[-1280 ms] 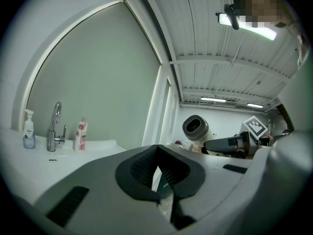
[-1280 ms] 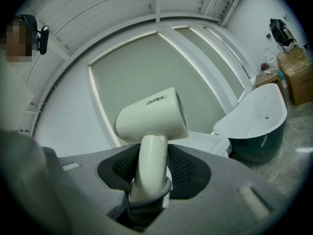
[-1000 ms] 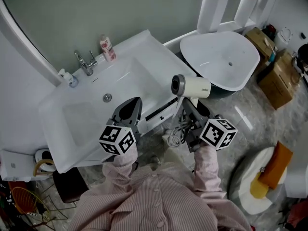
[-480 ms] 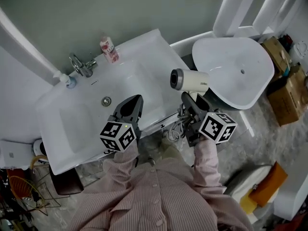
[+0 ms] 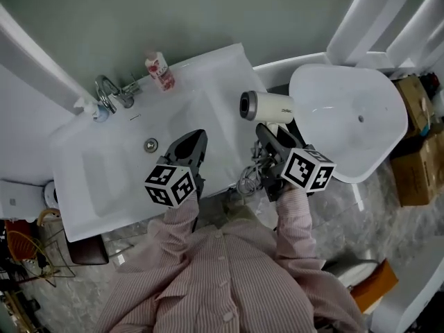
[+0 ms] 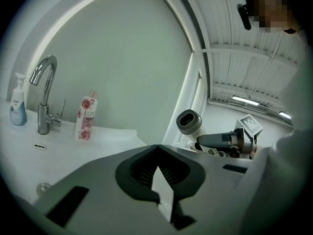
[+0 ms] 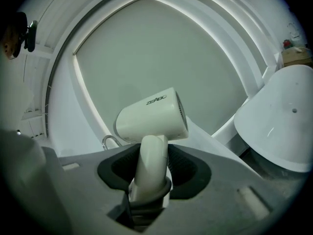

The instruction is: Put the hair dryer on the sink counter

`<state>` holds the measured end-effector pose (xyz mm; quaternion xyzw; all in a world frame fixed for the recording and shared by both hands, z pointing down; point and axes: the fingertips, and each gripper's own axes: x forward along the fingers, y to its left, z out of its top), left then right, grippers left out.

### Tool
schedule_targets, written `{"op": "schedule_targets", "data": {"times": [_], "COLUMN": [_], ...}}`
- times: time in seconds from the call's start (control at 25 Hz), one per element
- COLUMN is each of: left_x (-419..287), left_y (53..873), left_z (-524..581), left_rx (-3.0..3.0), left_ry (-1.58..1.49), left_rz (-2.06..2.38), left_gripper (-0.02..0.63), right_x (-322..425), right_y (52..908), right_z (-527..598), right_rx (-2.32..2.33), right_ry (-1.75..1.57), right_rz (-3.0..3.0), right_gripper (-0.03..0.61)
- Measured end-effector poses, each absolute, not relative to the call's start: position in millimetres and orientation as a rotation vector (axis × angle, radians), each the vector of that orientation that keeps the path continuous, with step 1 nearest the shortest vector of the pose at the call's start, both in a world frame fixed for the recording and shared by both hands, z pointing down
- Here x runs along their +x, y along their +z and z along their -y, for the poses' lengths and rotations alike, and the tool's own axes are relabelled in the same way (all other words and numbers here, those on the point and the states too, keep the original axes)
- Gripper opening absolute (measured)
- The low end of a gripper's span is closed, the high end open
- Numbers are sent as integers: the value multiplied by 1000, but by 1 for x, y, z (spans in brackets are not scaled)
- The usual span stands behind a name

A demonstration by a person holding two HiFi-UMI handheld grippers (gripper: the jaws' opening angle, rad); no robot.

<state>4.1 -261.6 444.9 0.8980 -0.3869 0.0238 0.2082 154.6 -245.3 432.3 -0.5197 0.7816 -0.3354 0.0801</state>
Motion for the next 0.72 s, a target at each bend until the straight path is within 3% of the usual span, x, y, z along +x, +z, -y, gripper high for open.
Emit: {"op": "schedule_targets", "data": {"times": [0.72], "left_x": [21], "left_y": [502], "left_z": [323], "left_rx": [2291], "left_ry": [85], "left_rz": [1198], "left_gripper": [2], "right_x": [161], "right_y": [508], "right_z": [345], "right_rx": [-1484], "right_ry": [-1251], "right_rz": [-2550], "right_gripper": [167]}}
